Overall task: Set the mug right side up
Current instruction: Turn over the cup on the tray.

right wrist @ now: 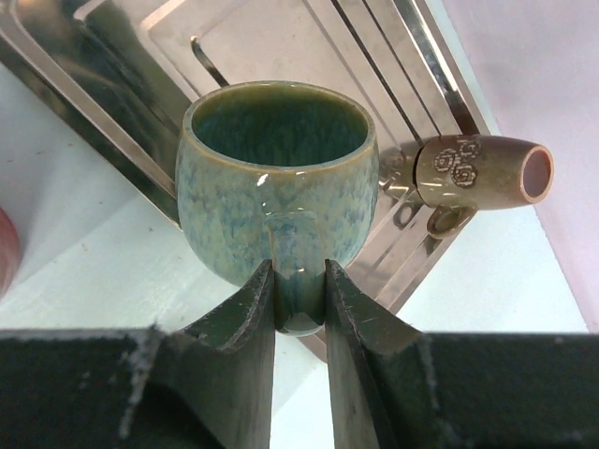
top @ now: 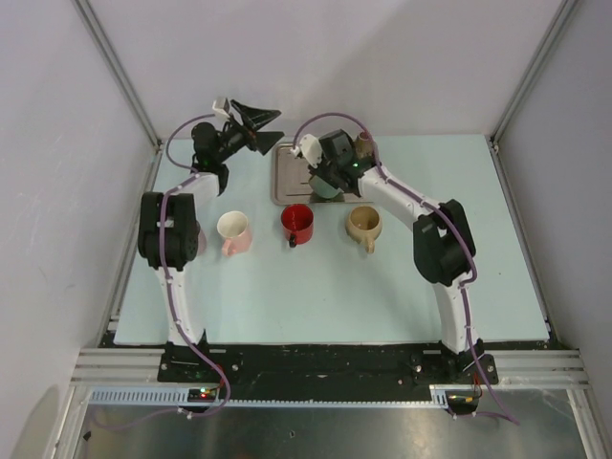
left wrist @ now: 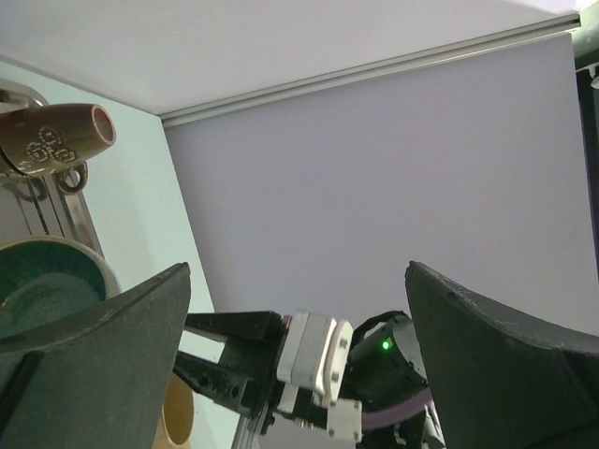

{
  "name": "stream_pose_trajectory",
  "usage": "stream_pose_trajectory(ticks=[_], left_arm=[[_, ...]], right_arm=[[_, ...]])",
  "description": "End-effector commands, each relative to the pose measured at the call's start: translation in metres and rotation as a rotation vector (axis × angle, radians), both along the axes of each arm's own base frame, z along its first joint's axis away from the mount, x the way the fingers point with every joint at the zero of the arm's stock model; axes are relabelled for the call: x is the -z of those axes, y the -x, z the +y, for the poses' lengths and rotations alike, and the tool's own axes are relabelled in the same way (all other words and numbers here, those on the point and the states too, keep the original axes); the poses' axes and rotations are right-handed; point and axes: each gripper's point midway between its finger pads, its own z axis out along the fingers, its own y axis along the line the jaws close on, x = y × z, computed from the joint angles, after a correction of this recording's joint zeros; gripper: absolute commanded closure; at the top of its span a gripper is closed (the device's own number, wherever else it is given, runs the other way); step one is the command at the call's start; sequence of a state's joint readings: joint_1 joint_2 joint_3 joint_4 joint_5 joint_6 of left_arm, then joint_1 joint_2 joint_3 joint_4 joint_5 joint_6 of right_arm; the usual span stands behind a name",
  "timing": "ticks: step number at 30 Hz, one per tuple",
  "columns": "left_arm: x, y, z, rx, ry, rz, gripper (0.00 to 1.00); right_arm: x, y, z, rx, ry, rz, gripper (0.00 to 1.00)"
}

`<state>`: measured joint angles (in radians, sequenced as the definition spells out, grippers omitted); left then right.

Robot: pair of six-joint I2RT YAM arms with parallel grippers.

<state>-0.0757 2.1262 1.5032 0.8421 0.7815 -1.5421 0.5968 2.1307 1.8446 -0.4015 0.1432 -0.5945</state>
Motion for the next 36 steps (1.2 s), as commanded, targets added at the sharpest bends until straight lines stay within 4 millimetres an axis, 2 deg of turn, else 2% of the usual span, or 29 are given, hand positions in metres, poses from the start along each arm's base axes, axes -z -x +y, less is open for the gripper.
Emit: stream_pose_trajectory(ticks=[1, 4, 6, 9, 16, 21, 29, 33, 36], left_arm=[[-0.045, 0.016, 0.013, -0.015, -0.03, -0.14, 0.0], [-0.045, 0.017, 0.019, -0.022, -0.057, -0.156, 0.0], [-0.043, 0.016, 0.023, -0.031, -0.079, -0.158, 0.0], [-0.037, 0.015, 0.029, -0.042, -0.101, -0.148, 0.0], [-0.022, 0.017, 0.036, -0.049, -0.151, -0.141, 0.0], [-0.019, 0.016, 0.061, -0.089, -0.179, -0.143, 0.0], [-0.009, 0.021, 0.075, -0.107, -0.2, -0.131, 0.0], [-0.009, 0.024, 0.08, -0.111, -0.206, -0.134, 0.0], [-0.015, 0.028, 0.083, -0.114, -0.212, -0.148, 0.0]], right_arm=[[-0.049, -0.028, -0.023, 0.072, -0.102, -0.109, 1.0], [-0.038, -0.027, -0.044, 0.093, -0.117, -0.092, 1.0], [-0.04, -0.027, -0.056, 0.107, -0.16, -0.089, 1.0], [-0.054, -0.029, -0.068, 0.131, -0.223, -0.102, 1.0], [-0.084, -0.041, -0.08, 0.173, -0.279, -0.151, 1.0], [-0.113, -0.054, -0.092, 0.23, -0.33, -0.204, 1.0], [-0.161, -0.064, -0.113, 0.296, -0.429, -0.241, 1.0], [-0.175, -0.062, -0.124, 0.318, -0.43, -0.269, 1.0], [-0.175, -0.059, -0.139, 0.345, -0.434, -0.278, 1.0]])
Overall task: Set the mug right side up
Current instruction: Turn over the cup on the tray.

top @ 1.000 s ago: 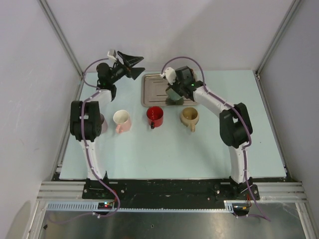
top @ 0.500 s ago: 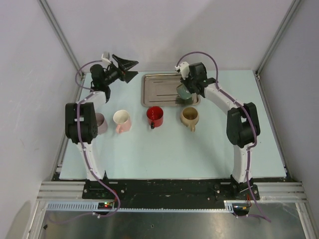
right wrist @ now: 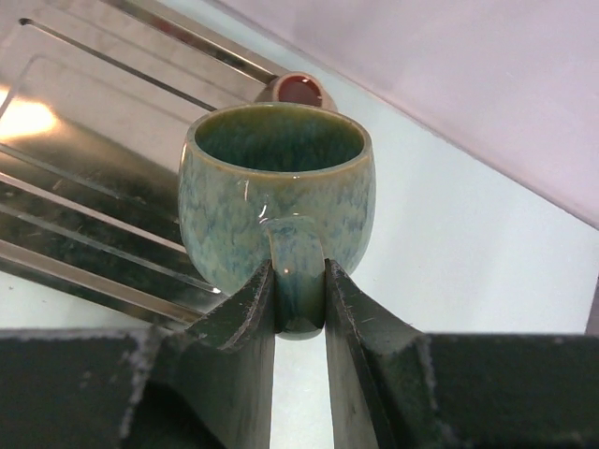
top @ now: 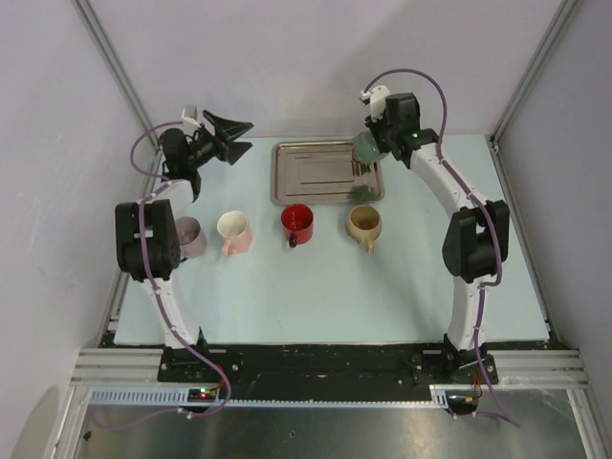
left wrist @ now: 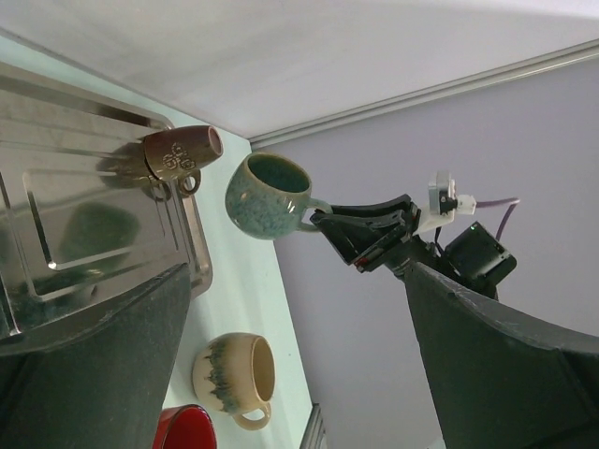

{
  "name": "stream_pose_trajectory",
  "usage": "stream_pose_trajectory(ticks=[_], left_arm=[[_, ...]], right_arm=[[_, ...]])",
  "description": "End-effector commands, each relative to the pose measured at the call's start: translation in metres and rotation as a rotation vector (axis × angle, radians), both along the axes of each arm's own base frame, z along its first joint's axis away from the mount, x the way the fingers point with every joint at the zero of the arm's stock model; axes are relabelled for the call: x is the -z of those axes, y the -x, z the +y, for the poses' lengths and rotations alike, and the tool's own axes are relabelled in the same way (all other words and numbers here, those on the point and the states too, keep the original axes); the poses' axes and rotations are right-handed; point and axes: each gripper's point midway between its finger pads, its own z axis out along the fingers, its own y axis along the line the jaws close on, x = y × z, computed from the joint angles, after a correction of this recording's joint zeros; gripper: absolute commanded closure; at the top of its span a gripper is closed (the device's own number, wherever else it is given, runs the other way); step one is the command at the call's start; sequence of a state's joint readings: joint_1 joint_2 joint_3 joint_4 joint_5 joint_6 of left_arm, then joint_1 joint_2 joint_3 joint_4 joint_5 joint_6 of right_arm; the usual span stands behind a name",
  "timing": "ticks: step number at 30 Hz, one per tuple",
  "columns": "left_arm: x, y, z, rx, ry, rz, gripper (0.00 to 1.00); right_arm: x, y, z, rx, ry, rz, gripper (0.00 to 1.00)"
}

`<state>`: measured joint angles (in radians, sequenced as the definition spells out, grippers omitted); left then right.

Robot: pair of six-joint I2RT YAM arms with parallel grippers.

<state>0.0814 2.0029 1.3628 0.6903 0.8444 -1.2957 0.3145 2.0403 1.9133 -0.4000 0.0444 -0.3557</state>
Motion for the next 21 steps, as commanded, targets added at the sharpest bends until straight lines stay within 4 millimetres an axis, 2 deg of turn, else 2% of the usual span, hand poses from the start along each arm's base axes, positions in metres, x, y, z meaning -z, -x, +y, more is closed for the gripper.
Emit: stream_pose_trajectory(ticks=[1, 7, 13, 17, 21], left_arm=[[-0.044, 0.019, 0.003, 0.018, -0.048, -0.14, 0.0], [-0.048, 0.031, 0.006, 0.026, -0.089, -0.158, 0.0], [-0.027, 0.036, 0.01, -0.006, -0.186, -0.102, 0.0], [-0.014, 0.04, 0.016, -0.036, -0.272, -0.069, 0.0], [-0.01, 0.047, 0.022, -0.055, -0.371, -0.07, 0.0]], right_arm=[[-0.104, 0.001, -0.021, 0.055, -0.091, -0.245, 1.0], [-0.104, 0.022, -0.053, 0.093, -0.087, -0.254, 1.0], [-0.097, 0.056, -0.074, 0.118, -0.082, -0.268, 1.0], [-0.084, 0.076, -0.088, 0.148, -0.077, -0.258, 1.0], [-0.069, 0.09, -0.103, 0.181, -0.077, -0.239, 1.0]])
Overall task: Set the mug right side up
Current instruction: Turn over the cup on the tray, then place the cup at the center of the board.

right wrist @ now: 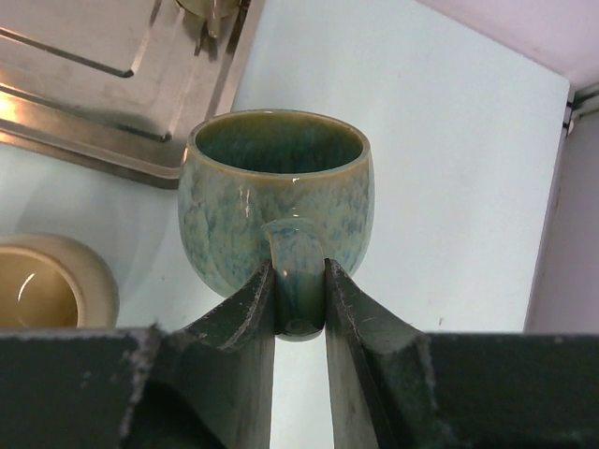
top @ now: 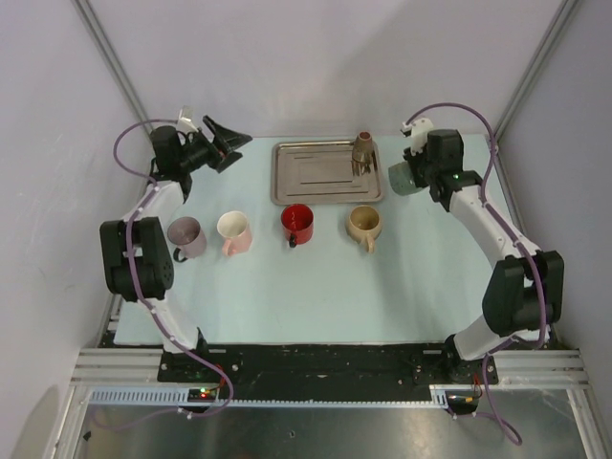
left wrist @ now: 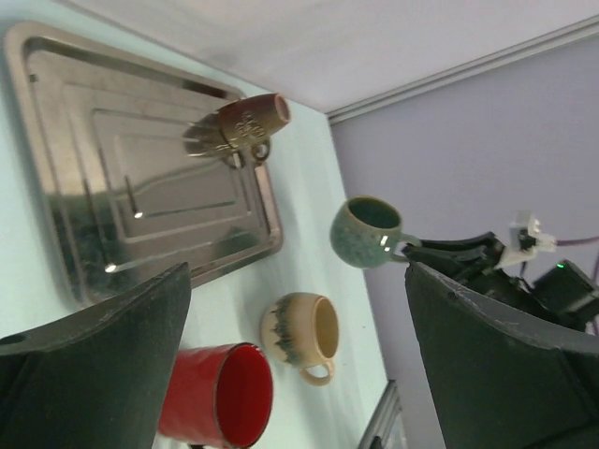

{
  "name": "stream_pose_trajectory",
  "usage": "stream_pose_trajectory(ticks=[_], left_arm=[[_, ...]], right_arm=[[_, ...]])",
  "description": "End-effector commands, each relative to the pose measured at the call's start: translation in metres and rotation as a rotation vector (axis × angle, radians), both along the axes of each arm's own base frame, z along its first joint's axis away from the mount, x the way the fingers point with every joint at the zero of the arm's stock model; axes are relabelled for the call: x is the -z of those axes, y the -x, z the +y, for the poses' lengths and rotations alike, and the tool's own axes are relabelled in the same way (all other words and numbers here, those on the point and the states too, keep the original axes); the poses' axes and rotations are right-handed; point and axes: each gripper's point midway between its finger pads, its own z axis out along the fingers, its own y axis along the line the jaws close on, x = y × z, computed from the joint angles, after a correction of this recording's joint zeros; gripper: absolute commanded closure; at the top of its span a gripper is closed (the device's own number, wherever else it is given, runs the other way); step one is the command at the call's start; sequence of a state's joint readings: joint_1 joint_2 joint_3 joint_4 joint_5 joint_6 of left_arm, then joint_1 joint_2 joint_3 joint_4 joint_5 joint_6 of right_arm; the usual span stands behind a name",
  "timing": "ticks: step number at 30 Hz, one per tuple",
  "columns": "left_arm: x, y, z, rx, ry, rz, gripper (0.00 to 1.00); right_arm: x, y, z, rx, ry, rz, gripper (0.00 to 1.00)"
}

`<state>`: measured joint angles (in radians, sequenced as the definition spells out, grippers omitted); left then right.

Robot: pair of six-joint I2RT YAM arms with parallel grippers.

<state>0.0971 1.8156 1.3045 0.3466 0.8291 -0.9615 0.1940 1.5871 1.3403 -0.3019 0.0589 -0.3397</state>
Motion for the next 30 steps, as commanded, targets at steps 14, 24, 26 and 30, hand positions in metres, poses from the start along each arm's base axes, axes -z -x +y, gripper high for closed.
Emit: stream_pose_trajectory(ticks=[14, 24, 26, 30], left_arm=[[-0.024, 0.067, 0.02, 0.003, -0.336, -0.099, 0.0], [-0.03, 0.094, 0.027, -0.003, -0.375, -0.121, 0.0], [-0.031, 0.096, 0.028, -0.006, -0.376, -0.122, 0.0], [-0.031, 0.099, 0.027, -0.009, -0.376, -0.12, 0.0]], right_arm=[[-0.022, 0.009, -0.041, 0.115, -0.043, -0.239, 1.0], [0.002, 0.012, -0.052, 0.147, -0.051, -0.241, 1.0], [0.005, 0.01, -0.052, 0.151, -0.049, -0.249, 1.0], [0.003, 0.003, -0.052, 0.161, -0.044, -0.28, 1.0]])
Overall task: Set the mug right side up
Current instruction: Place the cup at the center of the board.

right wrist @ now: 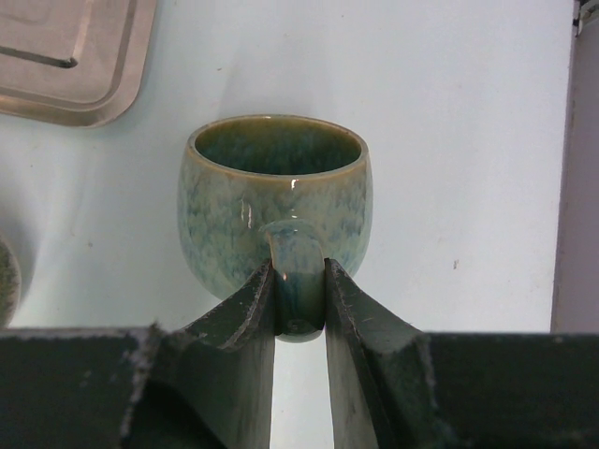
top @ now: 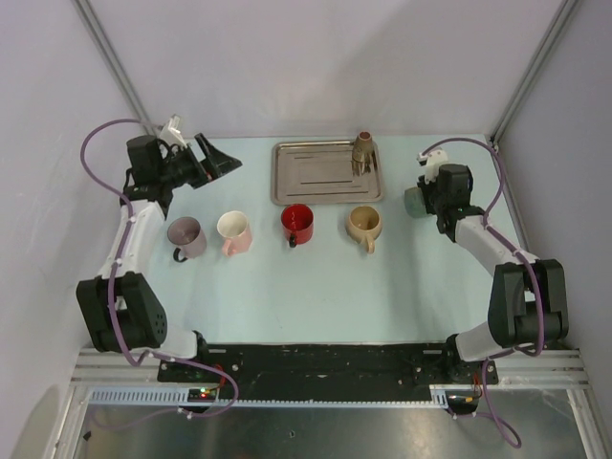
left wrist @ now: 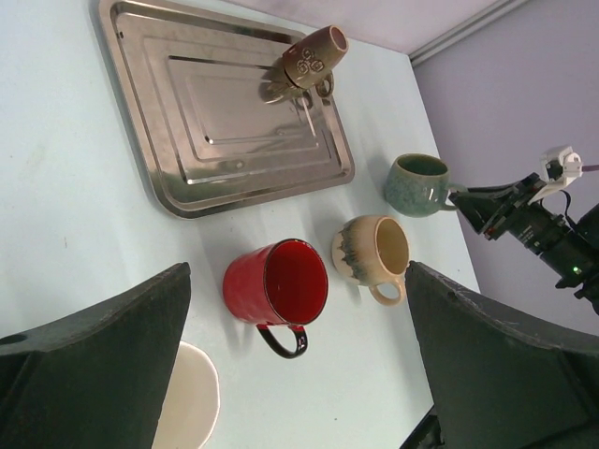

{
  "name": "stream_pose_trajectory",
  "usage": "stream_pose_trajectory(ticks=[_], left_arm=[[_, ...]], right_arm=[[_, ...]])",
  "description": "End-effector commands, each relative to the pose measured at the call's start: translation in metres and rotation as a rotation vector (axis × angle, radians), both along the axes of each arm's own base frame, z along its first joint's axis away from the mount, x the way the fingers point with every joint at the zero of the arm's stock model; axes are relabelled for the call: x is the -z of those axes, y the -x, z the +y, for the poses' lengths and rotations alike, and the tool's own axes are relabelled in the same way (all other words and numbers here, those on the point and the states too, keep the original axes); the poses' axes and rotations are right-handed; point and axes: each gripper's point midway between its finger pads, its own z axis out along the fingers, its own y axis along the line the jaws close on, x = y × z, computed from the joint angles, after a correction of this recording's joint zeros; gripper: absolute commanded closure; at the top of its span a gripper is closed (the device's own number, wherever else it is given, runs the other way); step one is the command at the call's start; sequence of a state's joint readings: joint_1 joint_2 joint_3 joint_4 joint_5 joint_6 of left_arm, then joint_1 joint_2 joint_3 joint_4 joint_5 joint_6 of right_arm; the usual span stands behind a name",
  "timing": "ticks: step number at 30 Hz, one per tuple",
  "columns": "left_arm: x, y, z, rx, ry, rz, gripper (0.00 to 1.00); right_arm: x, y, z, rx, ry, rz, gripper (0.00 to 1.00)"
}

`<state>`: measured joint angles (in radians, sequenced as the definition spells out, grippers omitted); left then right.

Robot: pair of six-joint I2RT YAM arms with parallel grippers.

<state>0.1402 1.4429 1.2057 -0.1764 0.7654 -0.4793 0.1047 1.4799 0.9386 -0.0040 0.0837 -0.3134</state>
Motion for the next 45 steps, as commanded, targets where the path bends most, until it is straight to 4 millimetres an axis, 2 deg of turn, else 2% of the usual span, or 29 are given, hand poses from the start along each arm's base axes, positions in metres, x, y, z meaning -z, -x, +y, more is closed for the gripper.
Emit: stream_pose_trajectory(ticks=[1, 3, 7, 16, 25, 34, 45], left_arm=[[-0.015, 0.009, 0.002, 0.005, -0.029, -0.063, 0.0], [-0.016, 0.01, 0.003, 0.002, -0.031, -0.066, 0.0], [-0.015, 0.014, 0.003, 0.003, -0.039, -0.072, 0.0], [-0.017, 0.014, 0.003, -0.001, -0.038, -0.076, 0.0], [-0.021, 0.019, 0.003, 0.001, -0.046, -0.093, 0.0], [-0.023, 0.024, 0.002, 0.004, -0.048, -0.102, 0.0], [-0.023, 0.028, 0.002, 0.003, -0.055, -0.109, 0.0]], right_arm=[[-0.07, -0.033, -0.003, 0.043, -0.016, -0.279, 1.0], [-0.066, -0.032, -0.003, 0.047, -0.024, -0.267, 1.0], [-0.047, -0.019, -0.003, 0.035, -0.039, -0.187, 1.0], [0.014, 0.035, -0.001, -0.025, -0.007, 0.051, 1.0], [0.057, 0.081, -0.001, -0.075, 0.0, 0.229, 1.0], [0.08, 0.108, 0.006, -0.148, -0.054, 0.36, 1.0], [0.09, 0.122, 0.006, -0.164, -0.069, 0.427, 1.0]])
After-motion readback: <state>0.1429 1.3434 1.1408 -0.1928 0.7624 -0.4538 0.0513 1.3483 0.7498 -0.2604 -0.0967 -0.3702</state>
